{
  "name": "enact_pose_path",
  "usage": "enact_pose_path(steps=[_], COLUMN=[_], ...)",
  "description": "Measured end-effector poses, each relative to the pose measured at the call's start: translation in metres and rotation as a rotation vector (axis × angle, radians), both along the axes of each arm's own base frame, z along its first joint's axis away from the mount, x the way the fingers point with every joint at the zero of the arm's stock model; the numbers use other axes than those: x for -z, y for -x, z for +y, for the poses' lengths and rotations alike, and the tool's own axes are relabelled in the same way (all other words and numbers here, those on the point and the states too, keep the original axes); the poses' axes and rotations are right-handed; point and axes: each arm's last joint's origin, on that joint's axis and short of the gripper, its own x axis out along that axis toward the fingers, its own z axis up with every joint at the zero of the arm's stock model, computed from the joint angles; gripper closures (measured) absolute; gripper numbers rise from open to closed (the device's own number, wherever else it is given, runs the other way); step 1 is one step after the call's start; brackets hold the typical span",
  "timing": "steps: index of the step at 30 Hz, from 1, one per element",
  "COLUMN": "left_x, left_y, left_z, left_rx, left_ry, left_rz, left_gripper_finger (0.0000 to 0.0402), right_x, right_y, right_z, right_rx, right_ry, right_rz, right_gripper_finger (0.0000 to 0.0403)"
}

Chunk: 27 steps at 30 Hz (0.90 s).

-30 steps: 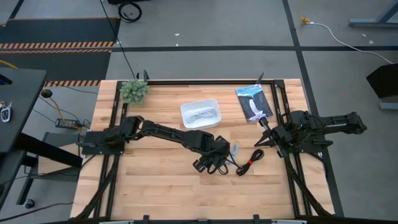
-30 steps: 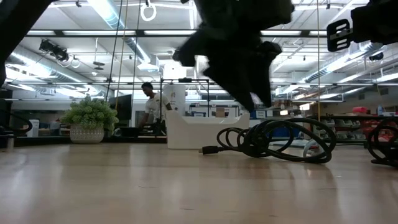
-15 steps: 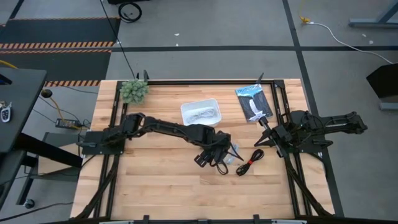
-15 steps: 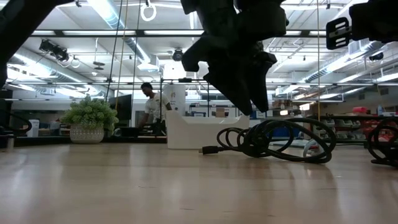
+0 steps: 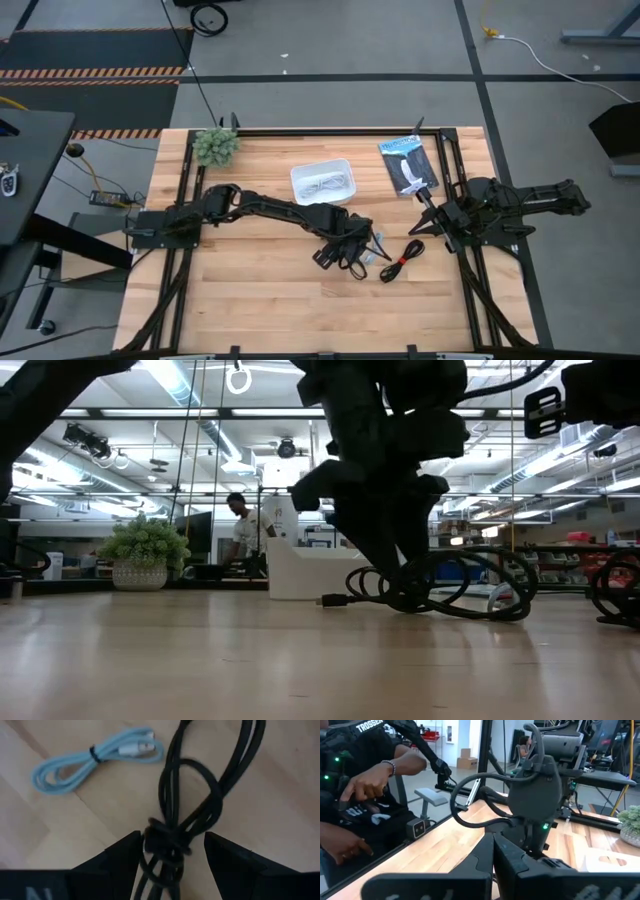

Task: Pick and place USB-C Cables
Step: Put the left black charger cable into the white bin

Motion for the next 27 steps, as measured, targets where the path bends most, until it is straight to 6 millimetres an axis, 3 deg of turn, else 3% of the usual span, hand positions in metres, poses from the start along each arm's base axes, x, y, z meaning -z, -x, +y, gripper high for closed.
enact_pose_path(steps=[10,27], left_x=[0.011,0.020], left_y=[-0.002,-0.004], left_z=[0.012,0.011], left_rx=[-0.032,-0.046], left_ry=[-0.001,0.001], left_rz=[0.025,0.048], left_gripper_finger=[0.0176,0.0265], right_x=[-0.001,-0.001], right_y=[-0.001,-0.001], right_z=[0.000,0.000], right_rx=[0.000,0.000], right_ry=[-0.001,-0.001], right_rz=[-0.009,-0.009], right_gripper_finger=[0.0387,0.0387])
